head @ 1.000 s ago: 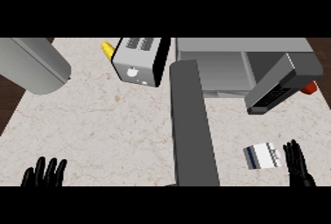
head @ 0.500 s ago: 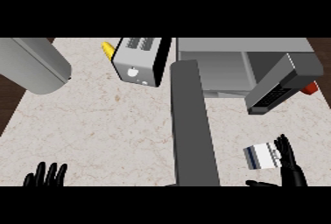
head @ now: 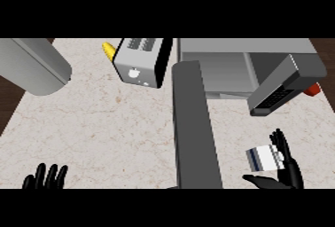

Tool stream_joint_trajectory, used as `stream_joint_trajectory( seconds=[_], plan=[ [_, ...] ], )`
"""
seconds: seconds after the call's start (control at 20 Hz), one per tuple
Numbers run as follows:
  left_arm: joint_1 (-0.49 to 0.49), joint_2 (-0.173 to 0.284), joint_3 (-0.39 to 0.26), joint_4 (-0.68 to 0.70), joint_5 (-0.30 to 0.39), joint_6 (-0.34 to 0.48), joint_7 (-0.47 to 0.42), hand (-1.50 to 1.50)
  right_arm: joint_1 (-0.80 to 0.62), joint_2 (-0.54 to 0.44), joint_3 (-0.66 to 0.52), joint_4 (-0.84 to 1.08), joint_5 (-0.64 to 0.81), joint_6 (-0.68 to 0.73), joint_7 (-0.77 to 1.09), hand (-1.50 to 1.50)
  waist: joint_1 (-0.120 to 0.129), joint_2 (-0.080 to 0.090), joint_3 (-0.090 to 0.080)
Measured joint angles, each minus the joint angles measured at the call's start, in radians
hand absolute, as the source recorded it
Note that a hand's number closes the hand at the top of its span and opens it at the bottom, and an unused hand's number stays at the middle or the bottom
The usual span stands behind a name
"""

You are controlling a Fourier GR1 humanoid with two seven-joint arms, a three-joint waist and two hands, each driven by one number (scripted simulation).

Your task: Pick up the milk, place it into the microwave and close the microwave

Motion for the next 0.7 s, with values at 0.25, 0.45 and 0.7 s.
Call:
stream_joint_trajectory(
  seconds=[0.25,0.45,0.7],
  plan=[
    [0.02,0.022,0.023,0.006,0.024,-0.028,-0.025,-1.5,-0.03,0.002,-0.024,0.037,-0.02,-0.027,-0.015,1.5,0.002,0.0,0.0],
    [0.04,0.015,0.006,0.012,0.011,-0.032,-0.049,-1.5,-0.053,-0.003,-0.021,0.044,0.009,-0.097,-0.025,1.5,0.003,0.0,0.001],
    [0.02,0.008,0.003,0.02,0.013,-0.023,-0.037,-1.5,-0.102,0.007,-0.044,0.088,0.013,-0.168,-0.038,1.5,0.005,0.002,0.003]
  ],
)
